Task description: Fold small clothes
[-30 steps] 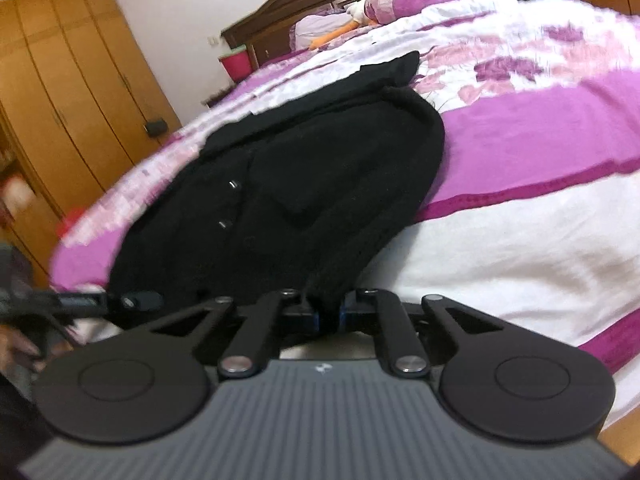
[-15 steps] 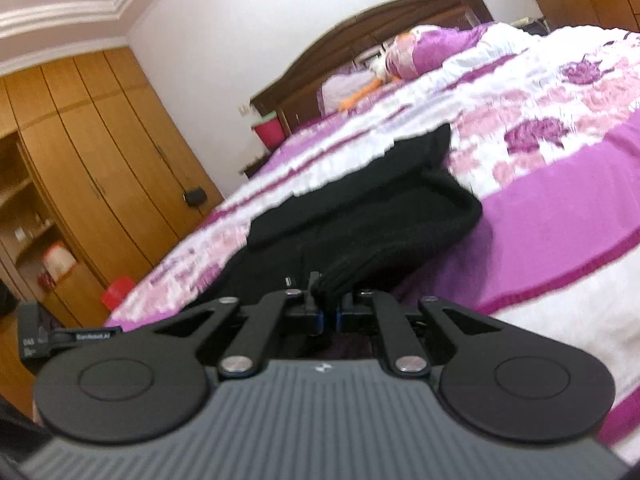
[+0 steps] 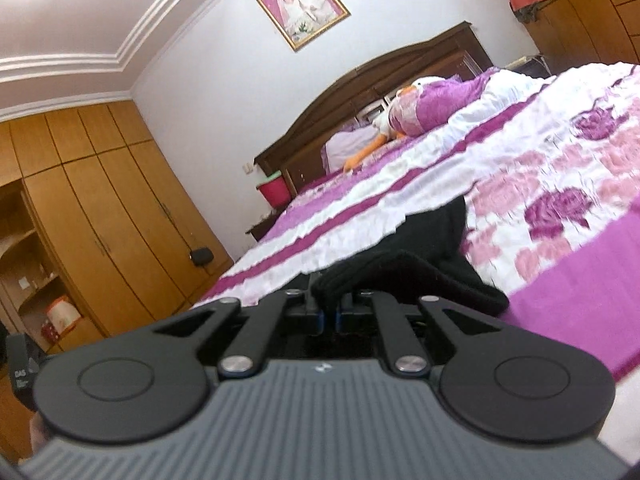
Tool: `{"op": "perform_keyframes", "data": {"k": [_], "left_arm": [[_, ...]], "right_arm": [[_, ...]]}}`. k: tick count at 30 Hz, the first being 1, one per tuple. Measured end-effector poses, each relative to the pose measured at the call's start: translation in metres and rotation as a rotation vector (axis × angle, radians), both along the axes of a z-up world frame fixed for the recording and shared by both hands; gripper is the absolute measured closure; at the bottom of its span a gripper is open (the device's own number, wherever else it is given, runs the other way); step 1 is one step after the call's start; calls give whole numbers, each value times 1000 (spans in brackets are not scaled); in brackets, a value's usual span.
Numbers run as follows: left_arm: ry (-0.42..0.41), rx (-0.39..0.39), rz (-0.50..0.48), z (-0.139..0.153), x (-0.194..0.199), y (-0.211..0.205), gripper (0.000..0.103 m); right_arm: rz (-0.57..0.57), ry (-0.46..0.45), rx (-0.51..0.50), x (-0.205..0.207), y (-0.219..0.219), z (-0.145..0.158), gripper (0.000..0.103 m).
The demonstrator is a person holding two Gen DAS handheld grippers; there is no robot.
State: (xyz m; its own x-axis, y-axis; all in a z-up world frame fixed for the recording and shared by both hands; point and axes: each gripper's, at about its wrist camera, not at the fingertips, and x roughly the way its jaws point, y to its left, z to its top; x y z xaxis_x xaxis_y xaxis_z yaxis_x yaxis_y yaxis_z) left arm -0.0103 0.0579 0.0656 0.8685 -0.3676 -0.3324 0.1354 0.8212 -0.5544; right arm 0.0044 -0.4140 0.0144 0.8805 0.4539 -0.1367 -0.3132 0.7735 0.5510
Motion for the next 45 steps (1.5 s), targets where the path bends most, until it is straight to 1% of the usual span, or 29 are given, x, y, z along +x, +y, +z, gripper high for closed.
{"op": "perform_keyframes", "data": {"k": [3, 6, 11, 14, 17, 22, 27, 35, 42, 45], "left_arm": [[-23, 20, 34, 10, 16, 0, 92], [-44, 32, 67, 19, 36, 0, 92], [-63, 47, 120, 31, 77, 0, 92], [-72, 61, 146, 33, 101, -1, 92], [-65, 83, 167, 32, 123, -4, 92], [-55, 130, 185, 30, 160, -6, 92], [-6, 168, 187, 16, 204, -3, 92], [96, 255, 176, -25, 277, -6, 92], [211, 306, 169, -68, 320, -6, 91], [235, 310, 162, -81, 327, -5, 91]], "right_arm": [[-19, -17, 17, 17, 3, 7, 95], [-54, -41, 12, 33, 7, 14, 95], [-99, -60, 21, 64, 13, 21, 95], [-112, -70, 19, 85, 17, 25, 95], [-125, -87, -13, 104, 24, 28, 95], [-134, -78, -40, 138, 30, 30, 95], [-141, -43, -80, 172, 35, 24, 95], [-170, 34, -162, 223, 47, 0, 95], [-179, 163, -249, 265, 55, -32, 94], [-187, 229, -284, 279, 56, -46, 92]]}}
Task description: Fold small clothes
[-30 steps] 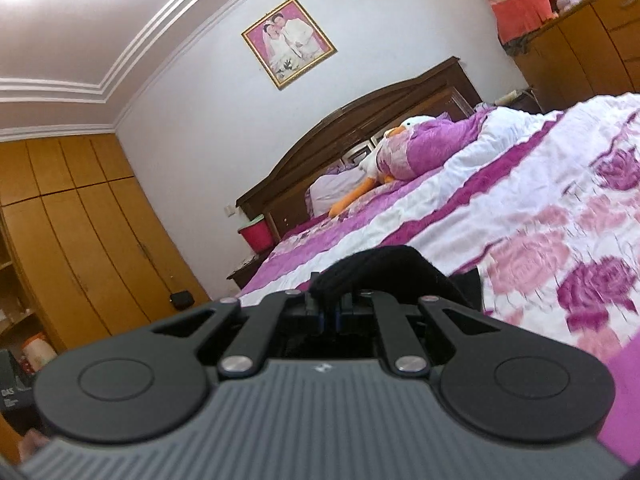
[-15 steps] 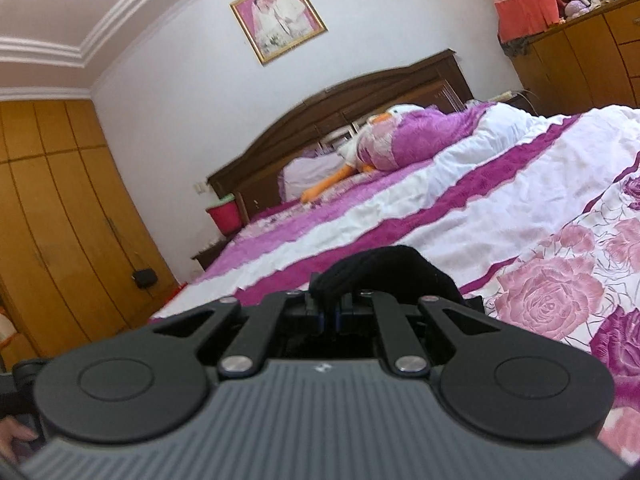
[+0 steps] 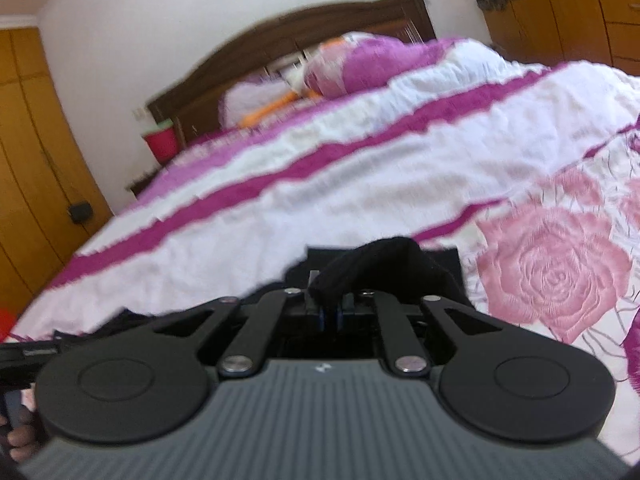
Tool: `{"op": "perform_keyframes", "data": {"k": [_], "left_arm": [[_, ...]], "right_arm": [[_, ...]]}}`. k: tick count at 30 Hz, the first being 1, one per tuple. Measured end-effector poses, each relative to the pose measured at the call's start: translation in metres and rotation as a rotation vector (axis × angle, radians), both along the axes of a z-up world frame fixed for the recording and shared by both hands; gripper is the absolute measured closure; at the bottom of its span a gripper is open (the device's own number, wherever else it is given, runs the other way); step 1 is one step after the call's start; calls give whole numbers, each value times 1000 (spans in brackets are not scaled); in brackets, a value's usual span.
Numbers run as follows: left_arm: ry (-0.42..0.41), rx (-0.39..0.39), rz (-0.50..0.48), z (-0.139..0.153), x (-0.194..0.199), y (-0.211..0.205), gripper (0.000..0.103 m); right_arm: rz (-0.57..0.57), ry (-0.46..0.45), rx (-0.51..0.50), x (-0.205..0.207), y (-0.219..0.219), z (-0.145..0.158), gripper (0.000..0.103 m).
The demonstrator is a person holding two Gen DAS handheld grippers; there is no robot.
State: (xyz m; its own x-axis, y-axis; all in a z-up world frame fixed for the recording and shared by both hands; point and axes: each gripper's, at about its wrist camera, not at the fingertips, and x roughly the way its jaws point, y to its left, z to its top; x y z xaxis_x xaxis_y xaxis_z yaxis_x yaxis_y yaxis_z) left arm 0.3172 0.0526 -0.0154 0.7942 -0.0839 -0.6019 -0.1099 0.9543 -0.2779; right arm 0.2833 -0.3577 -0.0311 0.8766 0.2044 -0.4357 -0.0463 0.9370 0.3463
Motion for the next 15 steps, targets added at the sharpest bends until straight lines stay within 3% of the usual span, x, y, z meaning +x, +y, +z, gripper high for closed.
{"op": "perform_keyframes", "data": {"k": [6, 15], "left_arm": [[10, 27, -31, 4, 0, -3, 89], [-17, 47, -79, 44, -24, 0, 79]], "right_arm": [[9, 52, -36, 12, 5, -14, 91], [51, 65, 14, 6, -6, 4, 90]]}}
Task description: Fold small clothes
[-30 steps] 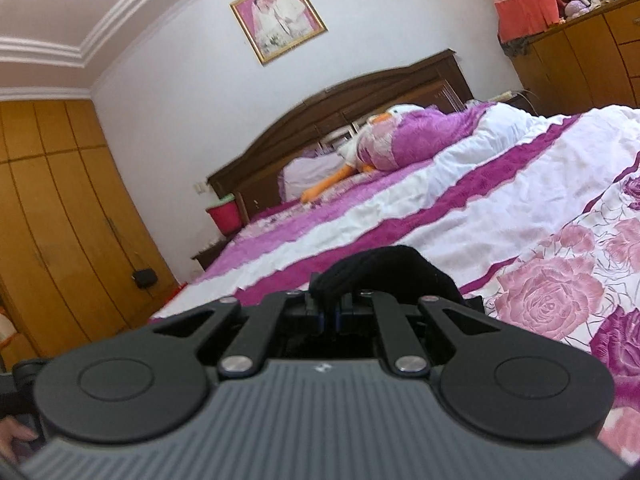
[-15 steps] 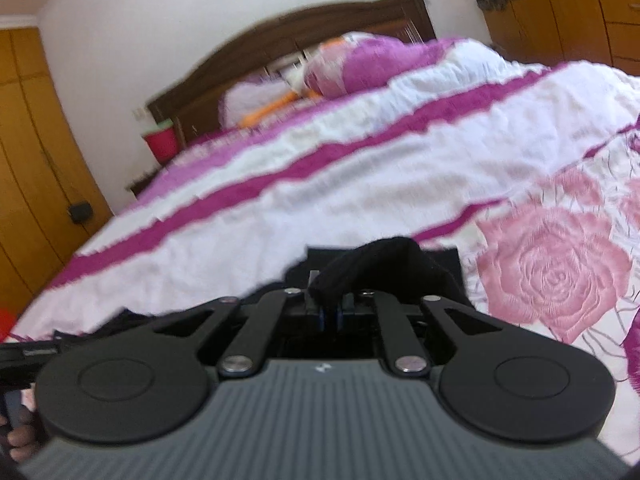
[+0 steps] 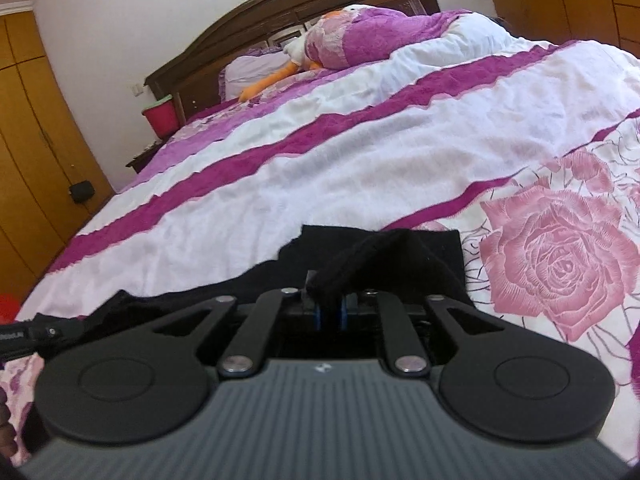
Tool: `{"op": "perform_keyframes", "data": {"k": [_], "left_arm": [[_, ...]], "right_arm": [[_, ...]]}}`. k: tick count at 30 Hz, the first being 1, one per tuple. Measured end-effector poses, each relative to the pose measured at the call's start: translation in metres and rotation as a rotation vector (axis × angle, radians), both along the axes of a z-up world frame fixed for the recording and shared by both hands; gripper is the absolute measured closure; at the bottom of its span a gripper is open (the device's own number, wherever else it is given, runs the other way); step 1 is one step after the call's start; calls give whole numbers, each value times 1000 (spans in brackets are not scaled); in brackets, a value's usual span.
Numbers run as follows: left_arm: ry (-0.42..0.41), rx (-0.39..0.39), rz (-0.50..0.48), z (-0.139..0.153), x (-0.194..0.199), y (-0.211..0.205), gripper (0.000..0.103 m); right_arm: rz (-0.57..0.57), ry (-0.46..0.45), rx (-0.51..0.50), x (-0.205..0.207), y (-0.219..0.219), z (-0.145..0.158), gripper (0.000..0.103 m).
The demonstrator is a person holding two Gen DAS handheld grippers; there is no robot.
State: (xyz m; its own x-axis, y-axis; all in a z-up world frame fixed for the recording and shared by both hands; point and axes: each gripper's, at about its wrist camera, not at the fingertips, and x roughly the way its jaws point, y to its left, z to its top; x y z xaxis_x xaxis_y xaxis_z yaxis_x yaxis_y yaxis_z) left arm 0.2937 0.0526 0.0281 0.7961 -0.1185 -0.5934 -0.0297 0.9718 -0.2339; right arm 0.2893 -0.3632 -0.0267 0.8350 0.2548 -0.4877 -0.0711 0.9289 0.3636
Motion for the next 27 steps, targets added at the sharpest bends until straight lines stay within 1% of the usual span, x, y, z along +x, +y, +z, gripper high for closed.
{"op": "perform_keyframes", "data": {"k": [4, 9, 10, 11, 12, 13, 15, 19, 21, 27], "left_arm": [[-9, 7, -10, 9, -14, 1, 78], [-20, 10, -23, 12, -36, 5, 78], [-17, 8, -28, 12, -40, 5, 78], [-13, 3, -35, 10, -44, 7, 78], [-8, -2, -41, 9, -48, 8, 78], [-4, -11, -47, 7, -51, 9, 78], [6, -39, -53, 3, -56, 11, 77], [36, -143, -72, -10, -50, 14, 77], [21, -188, -73, -11, -43, 15, 77], [-12, -200, 2, -1, -10, 25, 77]], "right_arm": [[22, -4, 7, -11, -1, 8, 90], [70, -10, -1, -27, -5, 14, 89], [83, -6, -5, -29, -6, 14, 86], [96, -3, -13, -32, -6, 14, 80], [108, -4, -19, -35, -6, 14, 65], [118, -7, -25, -38, -6, 14, 55], [143, -13, -41, -44, -5, 13, 55], [203, 0, -21, -44, -3, 9, 55], [208, 11, -12, -38, -1, 8, 55], [159, -2, 33, -10, -4, 15, 55]]}}
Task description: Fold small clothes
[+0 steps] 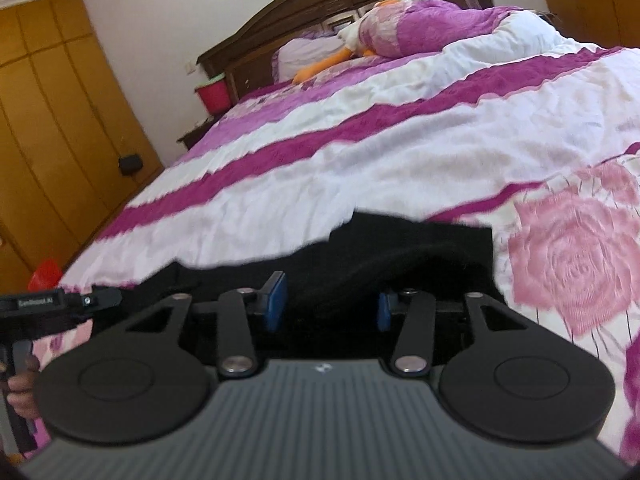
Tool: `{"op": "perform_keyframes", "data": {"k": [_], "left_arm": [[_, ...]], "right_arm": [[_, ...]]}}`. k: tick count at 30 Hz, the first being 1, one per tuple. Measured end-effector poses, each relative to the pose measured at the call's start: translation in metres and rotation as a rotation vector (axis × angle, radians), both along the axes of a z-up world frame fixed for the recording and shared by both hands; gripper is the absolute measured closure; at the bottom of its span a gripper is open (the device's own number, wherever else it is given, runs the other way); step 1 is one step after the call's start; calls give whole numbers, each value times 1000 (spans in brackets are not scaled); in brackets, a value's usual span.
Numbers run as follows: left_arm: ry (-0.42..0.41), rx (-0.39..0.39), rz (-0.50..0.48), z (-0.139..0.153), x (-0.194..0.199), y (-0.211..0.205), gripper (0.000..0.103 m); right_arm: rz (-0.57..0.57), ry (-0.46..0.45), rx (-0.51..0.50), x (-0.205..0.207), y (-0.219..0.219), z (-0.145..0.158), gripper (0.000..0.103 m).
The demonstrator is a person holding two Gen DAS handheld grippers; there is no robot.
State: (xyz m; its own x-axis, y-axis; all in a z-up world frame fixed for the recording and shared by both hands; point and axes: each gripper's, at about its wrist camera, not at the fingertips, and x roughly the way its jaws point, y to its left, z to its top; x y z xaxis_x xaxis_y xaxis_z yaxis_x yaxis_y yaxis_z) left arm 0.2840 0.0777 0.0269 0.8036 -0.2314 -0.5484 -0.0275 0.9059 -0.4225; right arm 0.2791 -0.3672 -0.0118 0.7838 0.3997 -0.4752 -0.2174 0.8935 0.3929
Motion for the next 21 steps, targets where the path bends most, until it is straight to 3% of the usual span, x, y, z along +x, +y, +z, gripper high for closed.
{"op": "perform_keyframes", "data": {"k": [4, 7, 8, 13, 16, 21], "left_arm": [[41, -74, 40, -1, 22, 16, 77], [57, -87, 54, -1, 25, 22, 77], [55, -78, 52, 0, 23, 23, 77], [-2, -49, 39, 12, 5, 24, 76], [-44, -32, 34, 18, -3, 19, 69], [-42, 75, 7, 8, 9, 2, 68]], "right_arm": [[-48, 36, 52, 26, -5, -1, 55], [-90, 60, 52, 39, -6, -5, 53], [-105, 60, 36, 40, -5, -6, 49], [-77, 27, -8, 29, -4, -6, 49], [-67, -19, -44, 21, -2, -2, 49], [-76, -46, -179, 23, 6, -3, 49]]}}
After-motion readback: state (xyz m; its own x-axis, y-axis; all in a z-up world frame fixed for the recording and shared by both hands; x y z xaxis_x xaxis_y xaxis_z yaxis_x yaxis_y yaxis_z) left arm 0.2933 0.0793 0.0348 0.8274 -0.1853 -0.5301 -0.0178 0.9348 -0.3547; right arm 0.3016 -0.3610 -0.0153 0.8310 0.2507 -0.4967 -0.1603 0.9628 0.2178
